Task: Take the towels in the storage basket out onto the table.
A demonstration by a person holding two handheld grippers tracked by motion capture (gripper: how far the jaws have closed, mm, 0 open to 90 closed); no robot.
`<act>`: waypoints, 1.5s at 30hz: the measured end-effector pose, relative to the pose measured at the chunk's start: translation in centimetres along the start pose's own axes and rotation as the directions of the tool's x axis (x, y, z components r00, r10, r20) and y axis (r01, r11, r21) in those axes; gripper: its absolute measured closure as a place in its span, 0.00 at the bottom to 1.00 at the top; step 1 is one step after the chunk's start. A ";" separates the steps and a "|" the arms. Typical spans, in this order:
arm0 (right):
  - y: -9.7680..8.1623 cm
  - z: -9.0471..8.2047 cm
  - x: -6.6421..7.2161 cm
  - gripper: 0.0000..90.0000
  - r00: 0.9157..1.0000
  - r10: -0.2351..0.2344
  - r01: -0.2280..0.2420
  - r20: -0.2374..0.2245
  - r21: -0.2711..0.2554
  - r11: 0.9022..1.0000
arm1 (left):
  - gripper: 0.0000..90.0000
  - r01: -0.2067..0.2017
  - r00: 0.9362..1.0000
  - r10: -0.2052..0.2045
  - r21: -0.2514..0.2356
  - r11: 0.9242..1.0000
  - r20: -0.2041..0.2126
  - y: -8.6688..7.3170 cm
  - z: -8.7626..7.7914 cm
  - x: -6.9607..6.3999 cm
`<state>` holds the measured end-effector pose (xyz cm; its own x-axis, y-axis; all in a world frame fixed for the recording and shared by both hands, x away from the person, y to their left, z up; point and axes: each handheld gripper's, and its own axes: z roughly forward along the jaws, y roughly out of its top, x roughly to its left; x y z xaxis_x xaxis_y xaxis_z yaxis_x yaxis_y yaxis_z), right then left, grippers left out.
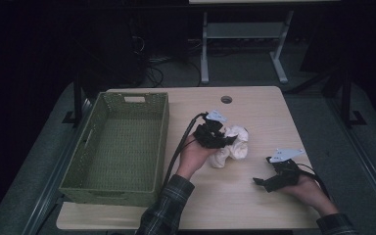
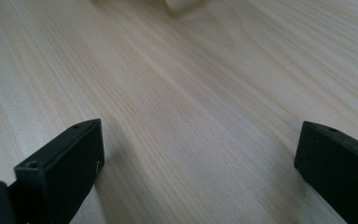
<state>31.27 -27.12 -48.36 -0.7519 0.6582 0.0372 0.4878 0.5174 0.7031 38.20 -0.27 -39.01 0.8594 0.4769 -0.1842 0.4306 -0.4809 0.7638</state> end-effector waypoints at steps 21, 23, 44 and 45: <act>0.0 0.0 0.0 0.01 1.000 0.003 -0.003 -0.001 0.000 1.000 | 0.34 -0.012 0.998 0.016 0.065 0.998 -0.054 -2.4 2.6 0.8; 0.0 0.0 0.0 0.01 1.000 0.000 0.000 -0.001 0.001 1.000 | 0.32 0.000 0.998 0.002 0.028 1.000 -0.068 -2.5 0.8 0.8; 1.4 -1.6 0.0 0.22 0.998 0.003 -0.004 -0.059 -0.026 1.000 | 0.41 0.002 0.990 0.003 0.034 0.999 -0.143 -7.6 -0.5 -0.5; 1.4 -1.6 0.1 0.24 0.998 0.012 -0.014 -0.060 -0.031 0.999 | 0.41 -0.005 0.989 0.010 0.037 0.999 -0.148 -7.7 -0.4 -0.5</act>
<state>31.15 -27.21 -46.21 -0.7711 0.6305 0.0886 0.4846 0.4910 0.7239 34.30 3.47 -44.58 0.8134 0.5758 -0.0824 0.4363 -0.5102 0.7412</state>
